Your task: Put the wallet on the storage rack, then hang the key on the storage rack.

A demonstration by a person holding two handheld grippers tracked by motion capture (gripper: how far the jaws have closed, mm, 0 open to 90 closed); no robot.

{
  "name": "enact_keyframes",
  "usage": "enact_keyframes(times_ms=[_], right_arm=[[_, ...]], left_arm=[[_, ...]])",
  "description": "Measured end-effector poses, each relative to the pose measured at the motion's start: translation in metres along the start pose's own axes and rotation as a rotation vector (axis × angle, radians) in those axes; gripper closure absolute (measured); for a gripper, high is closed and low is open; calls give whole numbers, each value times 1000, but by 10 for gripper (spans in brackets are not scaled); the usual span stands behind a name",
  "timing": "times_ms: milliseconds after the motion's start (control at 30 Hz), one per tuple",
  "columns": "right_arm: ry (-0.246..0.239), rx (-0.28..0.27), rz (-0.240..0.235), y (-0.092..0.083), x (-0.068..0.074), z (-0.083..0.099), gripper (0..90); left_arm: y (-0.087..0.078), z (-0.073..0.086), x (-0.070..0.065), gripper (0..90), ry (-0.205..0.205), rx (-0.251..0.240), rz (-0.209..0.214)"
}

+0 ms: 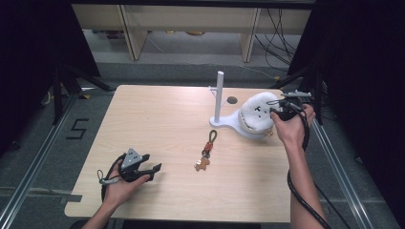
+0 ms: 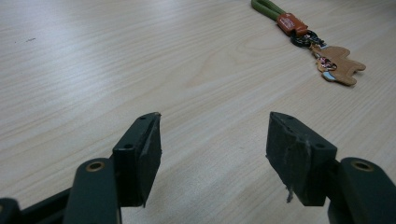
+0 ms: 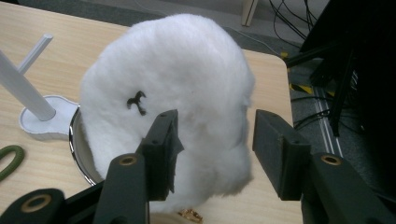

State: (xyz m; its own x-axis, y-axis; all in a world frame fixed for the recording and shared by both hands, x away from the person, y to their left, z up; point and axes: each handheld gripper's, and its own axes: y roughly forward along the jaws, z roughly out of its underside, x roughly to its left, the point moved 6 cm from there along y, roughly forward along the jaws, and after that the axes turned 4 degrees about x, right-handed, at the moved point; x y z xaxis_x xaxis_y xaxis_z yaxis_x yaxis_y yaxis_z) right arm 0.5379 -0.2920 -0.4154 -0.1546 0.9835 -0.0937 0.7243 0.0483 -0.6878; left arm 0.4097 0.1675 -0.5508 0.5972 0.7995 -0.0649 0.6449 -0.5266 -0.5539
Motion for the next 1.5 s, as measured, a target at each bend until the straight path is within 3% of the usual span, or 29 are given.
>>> enact_keyframes(times_ms=[67, 200, 367, 400, 533, 633, 667, 700, 833, 967, 1167, 1200, 1267, 1333, 1500], right_arm=[[63, 6, -19, -1, 4, 4, 511], [39, -11, -43, -3, 3, 11, 478], [77, -18, -62, -8, 7, 21, 479], [59, -23, -71, -10, 6, 23, 482], [84, -21, -82, -16, 10, 34, 506], [103, 2, -101, -21, 14, 46, 561], [148, 28, -109, -23, 20, 52, 578], [111, 14, -115, -22, 18, 54, 599], [121, 47, -148, -23, 25, 75, 706], [128, 64, -166, -20, 28, 88, 743], [147, 131, -182, -18, 41, 110, 718], [115, 148, -199, -15, 45, 115, 697], [117, 163, -192, -15, 47, 117, 695], [147, 212, -196, -16, 54, 121, 682], [131, 238, -206, -12, 64, 122, 647]], left_arm=[[0, 0, 0, 351, -1, 0, 0], [2, -1, -1, 351, -5, -4, 9], [1, -4, -1, 349, 1, -2, 2], [1, -5, -1, 349, -2, -7, 6], [2, -8, -2, 348, 1, -11, 9], [2, -11, -3, 348, 0, -16, 21], [1, -11, -3, 348, -2, -17, 15], [1, -12, -3, 348, -2, -17, 15], [0, -13, -4, 350, 1, -19, 26], [-1, -15, -5, 351, -6, -20, 28], [-1, -17, -5, 350, -8, -26, 42], [0, -17, -6, 350, -9, -26, 40], [-1, -17, -6, 351, -7, -19, 34], [0, -16, -6, 352, -12, -20, 31], [1, -16, -5, 352, -14, -21, 33]])
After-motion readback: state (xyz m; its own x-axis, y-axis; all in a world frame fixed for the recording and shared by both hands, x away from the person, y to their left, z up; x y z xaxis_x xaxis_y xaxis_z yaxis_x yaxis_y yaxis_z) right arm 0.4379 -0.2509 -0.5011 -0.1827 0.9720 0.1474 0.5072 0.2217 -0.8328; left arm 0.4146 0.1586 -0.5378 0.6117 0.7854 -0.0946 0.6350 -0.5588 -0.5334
